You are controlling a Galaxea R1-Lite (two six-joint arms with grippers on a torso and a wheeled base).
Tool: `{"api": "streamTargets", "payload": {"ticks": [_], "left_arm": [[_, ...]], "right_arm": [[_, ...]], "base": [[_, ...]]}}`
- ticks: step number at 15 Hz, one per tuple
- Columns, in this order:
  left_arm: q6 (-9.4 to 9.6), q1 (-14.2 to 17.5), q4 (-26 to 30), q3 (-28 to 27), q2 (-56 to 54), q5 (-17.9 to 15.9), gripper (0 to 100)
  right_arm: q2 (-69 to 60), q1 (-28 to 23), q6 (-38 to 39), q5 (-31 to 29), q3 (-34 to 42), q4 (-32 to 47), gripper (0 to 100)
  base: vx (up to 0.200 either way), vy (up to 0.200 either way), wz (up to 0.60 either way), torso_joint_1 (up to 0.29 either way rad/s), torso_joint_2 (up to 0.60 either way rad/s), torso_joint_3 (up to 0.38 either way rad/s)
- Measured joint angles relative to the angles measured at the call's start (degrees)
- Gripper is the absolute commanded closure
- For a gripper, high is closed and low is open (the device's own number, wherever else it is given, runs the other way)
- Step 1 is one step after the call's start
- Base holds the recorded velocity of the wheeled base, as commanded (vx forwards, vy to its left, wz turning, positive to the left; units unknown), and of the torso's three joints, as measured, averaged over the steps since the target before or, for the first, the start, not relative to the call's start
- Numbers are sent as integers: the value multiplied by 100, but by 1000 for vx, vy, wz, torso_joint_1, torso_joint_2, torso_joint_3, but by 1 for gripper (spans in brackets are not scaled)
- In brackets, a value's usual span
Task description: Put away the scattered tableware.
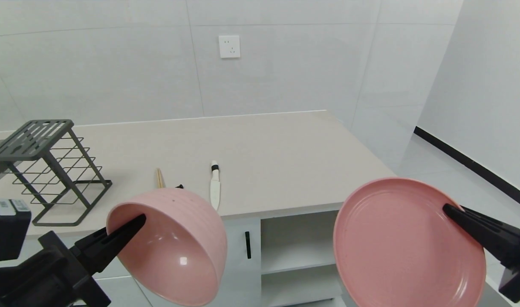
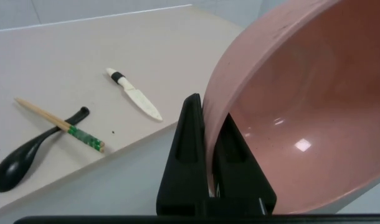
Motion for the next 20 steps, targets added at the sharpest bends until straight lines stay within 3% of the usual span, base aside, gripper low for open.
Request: {"api": "streamTargets", "payload": {"ticks": [20], "left_arm": [[-24, -12, 393, 0, 50, 2, 100]], "right_arm": [[232, 0, 2, 5, 113, -17, 100]], "base": [[0, 0, 0, -258, 475, 224]]}}
